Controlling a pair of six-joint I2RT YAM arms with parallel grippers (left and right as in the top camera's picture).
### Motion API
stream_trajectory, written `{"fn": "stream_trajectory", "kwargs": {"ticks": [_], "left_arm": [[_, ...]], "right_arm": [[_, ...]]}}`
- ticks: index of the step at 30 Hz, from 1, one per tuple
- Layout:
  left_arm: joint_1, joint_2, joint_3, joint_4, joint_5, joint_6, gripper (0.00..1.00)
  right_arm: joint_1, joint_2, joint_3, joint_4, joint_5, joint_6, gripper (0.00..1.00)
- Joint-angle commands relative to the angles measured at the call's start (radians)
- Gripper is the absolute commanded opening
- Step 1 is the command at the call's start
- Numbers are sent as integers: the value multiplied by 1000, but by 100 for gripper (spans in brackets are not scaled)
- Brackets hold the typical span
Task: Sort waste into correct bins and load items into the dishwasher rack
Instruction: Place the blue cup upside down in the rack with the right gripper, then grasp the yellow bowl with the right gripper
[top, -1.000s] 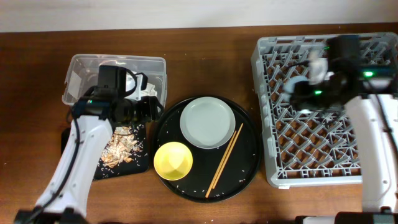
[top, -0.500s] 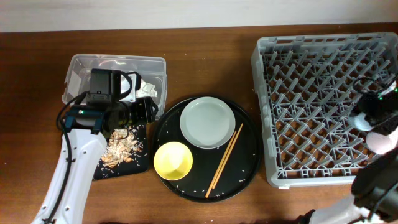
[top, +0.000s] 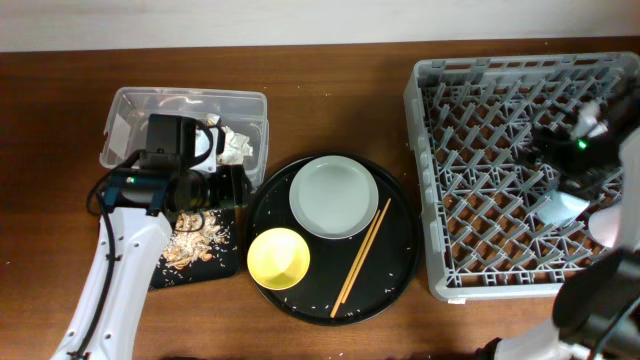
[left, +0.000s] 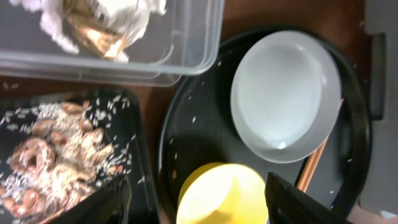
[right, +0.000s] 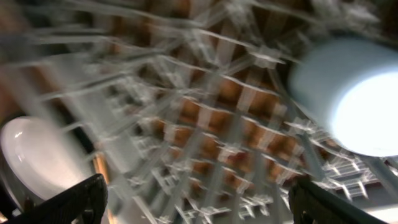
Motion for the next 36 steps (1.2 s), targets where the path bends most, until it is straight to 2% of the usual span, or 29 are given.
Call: {"fn": "stream_trajectory", "kwargs": {"ticks": [1, 4, 7, 9, 12, 17, 21, 24, 26, 27, 30, 32, 36], "left_arm": [[2, -8, 1, -46, -76, 16, 69], [2, -8, 0, -67, -79, 16, 69], [2, -8, 0, -78, -119, 13, 69], [2, -8, 0, -104, -188, -48, 69], [23, -8, 0, -135, -249, -109, 76], [104, -8, 0, -165, -249, -109, 78], [140, -8, 0, -168, -249, -109, 78], [140, -8, 0, -168, -245, -109, 78], [140, -8, 0, -169, -245, -109, 78], [140, -8, 0, -168, -245, -109, 78], [140, -8, 0, -168, -245, -109, 78], [140, -8, 0, -168, -245, -109, 78], [140, -8, 0, -168, -245, -109, 78]], "right_arm": [[192, -156, 34, 14, -31, -40, 95], [375, -172, 33, -2, -26, -41, 95], [634, -132, 29, -20, -24, -35, 94], [751, -103, 19, -14, -24, 8, 94], [933, -40, -34, 16, -20, 78, 94], [1123, 55, -214, 218, -21, 263, 80], [1191, 79, -356, 398, -12, 341, 68], [1210, 79, -465, 562, -2, 440, 48], [1210, 79, -481, 580, 4, 458, 36], [1210, 79, -481, 590, 2, 458, 26], [1210, 79, -481, 596, 0, 458, 11], [1210, 79, -481, 597, -2, 458, 4], [1208, 70, -478, 592, -2, 458, 4]]}}
